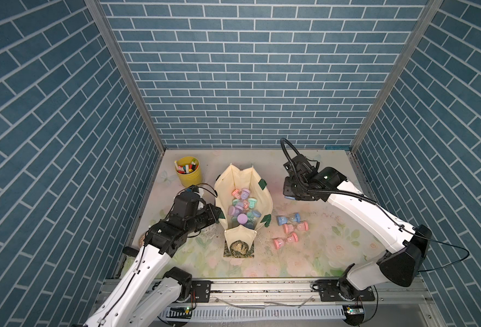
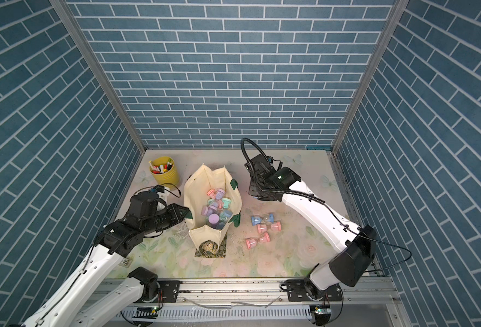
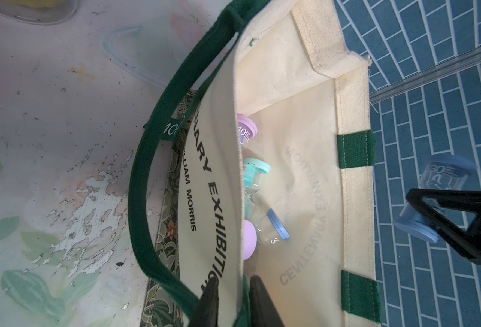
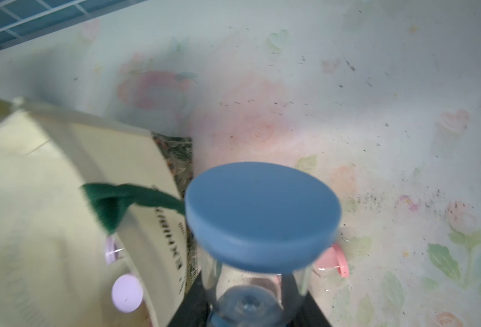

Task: Put the hourglass into the canvas bag
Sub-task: Place the hourglass in the canvas bag.

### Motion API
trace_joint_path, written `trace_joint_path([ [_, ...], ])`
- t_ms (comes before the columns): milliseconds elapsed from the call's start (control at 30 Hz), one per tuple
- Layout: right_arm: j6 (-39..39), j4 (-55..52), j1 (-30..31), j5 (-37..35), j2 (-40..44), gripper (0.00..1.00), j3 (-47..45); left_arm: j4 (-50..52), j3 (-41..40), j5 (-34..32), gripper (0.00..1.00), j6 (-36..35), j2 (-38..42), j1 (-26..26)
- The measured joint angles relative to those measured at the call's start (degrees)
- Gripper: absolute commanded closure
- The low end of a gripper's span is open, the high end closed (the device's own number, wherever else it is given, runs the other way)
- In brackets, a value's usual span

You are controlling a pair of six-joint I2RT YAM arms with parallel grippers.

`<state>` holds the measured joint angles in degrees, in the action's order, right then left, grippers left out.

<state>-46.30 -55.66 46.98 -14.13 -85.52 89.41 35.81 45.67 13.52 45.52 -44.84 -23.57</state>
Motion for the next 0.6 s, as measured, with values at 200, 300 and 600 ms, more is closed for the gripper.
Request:
trace_joint_path([
  [200,3.3,-1.4,8.6,-1.2,-1.7,1.00,9.0,0.4,0.0,0.0,0.88,0.3,0.5,0.0],
  [300,4.9,-2.4,11.9,-1.4,-4.5,1.00,13.5,0.4,0.0,0.1,0.91,0.5,0.6,0.0],
  [600,7.1,-5.3,17.5,-2.0,-13.0,1.00,21.0,0.3,0.0,0.3,0.98,1.0,0.6,0.0],
])
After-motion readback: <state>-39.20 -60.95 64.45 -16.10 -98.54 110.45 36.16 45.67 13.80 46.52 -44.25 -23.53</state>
